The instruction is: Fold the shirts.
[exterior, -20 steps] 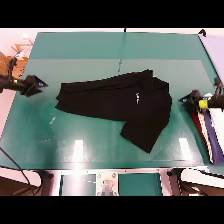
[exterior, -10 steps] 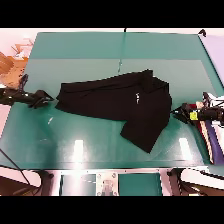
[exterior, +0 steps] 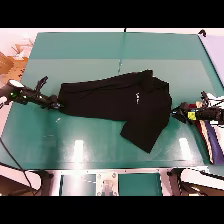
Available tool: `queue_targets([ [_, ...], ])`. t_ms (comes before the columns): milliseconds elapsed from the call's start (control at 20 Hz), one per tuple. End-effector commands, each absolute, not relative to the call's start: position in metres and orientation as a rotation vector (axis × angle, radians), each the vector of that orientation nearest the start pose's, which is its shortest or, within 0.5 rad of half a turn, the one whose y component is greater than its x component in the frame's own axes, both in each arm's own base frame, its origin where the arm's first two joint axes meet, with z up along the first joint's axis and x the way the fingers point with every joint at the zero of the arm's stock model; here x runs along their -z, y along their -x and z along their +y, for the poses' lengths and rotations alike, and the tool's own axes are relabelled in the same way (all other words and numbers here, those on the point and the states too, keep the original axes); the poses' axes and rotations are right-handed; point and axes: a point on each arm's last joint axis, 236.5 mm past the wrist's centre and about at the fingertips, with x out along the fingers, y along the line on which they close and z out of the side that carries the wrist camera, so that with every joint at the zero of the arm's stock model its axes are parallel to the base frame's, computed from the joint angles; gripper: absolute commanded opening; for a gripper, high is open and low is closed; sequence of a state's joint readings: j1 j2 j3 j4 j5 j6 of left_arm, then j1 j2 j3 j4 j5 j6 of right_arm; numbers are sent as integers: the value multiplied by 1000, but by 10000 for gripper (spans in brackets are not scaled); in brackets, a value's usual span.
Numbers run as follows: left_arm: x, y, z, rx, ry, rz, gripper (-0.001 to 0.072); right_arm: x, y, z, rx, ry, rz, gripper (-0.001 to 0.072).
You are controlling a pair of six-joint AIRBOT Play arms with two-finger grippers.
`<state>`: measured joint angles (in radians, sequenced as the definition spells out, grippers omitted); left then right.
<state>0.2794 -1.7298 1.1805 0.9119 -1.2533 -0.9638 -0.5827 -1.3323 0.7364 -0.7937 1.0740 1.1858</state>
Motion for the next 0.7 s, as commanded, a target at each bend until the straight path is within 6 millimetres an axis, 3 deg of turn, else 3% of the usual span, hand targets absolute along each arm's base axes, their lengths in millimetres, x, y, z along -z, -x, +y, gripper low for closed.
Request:
queue_targets([
  [0,113,-373,-35,545,435,1494,213,81,-323,-38,-33,-931,1237,351],
  [150,111,-361,-28,561,383,1548,214,81,-321,-36,-40,-934,1244,351],
  [300,96,-367,-20,572,332,1558,241,80,-320,-34,-49,-937,1252,351],
  [350,87,-370,-19,587,324,1555,455,80,-319,-34,-50,-937,1253,351],
  [400,81,-375,-16,574,318,1552,559,80,-319,-34,-50,-938,1252,351],
  [500,76,-382,-6,551,272,1547,561,80,-319,-34,-51,-938,1253,352],
  [650,84,-380,3,503,250,1565,561,81,-318,-34,-50,-932,1260,352],
])
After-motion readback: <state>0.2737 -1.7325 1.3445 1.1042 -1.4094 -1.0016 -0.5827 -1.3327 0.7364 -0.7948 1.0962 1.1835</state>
